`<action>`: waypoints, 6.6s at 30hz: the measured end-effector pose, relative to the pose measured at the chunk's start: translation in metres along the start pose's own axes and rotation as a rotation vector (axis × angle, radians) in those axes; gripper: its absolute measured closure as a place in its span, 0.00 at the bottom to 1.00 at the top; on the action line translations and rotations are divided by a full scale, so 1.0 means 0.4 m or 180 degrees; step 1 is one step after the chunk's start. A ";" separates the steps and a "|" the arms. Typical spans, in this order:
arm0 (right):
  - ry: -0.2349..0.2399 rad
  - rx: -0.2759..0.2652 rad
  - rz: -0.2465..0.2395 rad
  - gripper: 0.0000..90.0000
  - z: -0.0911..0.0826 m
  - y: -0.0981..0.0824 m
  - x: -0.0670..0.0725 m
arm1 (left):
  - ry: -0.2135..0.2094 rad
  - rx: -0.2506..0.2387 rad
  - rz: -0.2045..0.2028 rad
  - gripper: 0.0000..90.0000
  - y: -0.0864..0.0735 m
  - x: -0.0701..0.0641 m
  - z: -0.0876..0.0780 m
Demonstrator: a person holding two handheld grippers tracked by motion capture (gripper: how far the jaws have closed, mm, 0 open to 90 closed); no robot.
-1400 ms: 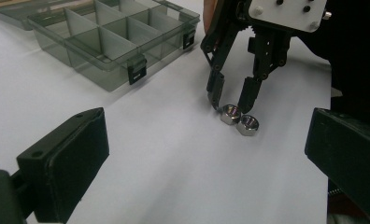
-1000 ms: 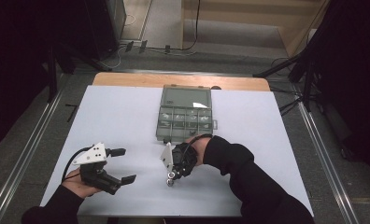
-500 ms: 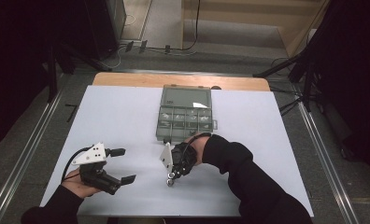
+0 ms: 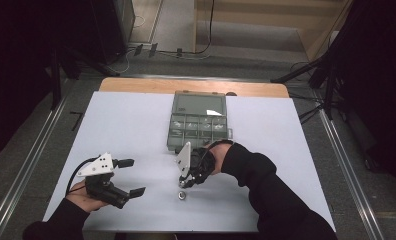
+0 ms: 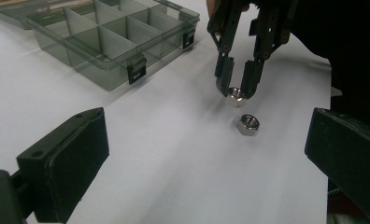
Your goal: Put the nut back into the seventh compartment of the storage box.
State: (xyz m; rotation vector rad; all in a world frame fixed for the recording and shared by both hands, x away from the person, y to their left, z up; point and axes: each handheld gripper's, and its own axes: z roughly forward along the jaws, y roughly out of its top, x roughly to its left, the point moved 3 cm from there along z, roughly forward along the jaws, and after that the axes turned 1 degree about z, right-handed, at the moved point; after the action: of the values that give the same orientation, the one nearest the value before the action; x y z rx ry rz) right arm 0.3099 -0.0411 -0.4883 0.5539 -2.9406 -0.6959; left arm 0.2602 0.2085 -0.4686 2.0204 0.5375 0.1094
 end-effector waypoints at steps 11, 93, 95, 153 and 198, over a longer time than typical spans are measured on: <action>-0.0191 -0.0472 0.0406 0.80 -0.064 -0.023 0.021 | 0.0003 0.0009 -0.0003 0.00 0.000 -0.001 0.003; -0.1770 -0.1246 0.2818 0.26 -0.143 -0.229 -0.029 | -0.0026 0.0028 -0.0002 0.00 0.001 -0.003 0.004; -0.1802 -0.1338 0.2822 0.23 -0.148 -0.221 -0.021 | -0.0020 0.0031 -0.0006 0.00 0.001 -0.002 0.004; -0.1045 -0.0940 0.2261 0.23 -0.029 -0.046 0.123 | -0.0034 -0.0010 -0.0047 0.00 0.005 -0.006 0.002; -0.0778 -0.0164 0.1851 0.68 0.086 0.026 0.135 | -0.0034 0.0060 0.0013 0.00 0.000 -0.007 0.002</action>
State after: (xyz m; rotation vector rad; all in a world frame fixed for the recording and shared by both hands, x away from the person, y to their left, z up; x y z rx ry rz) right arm 0.2509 -0.0373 -0.5152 -0.4127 -3.0376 -0.7955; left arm 0.2579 0.2065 -0.4686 2.0395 0.5296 0.0964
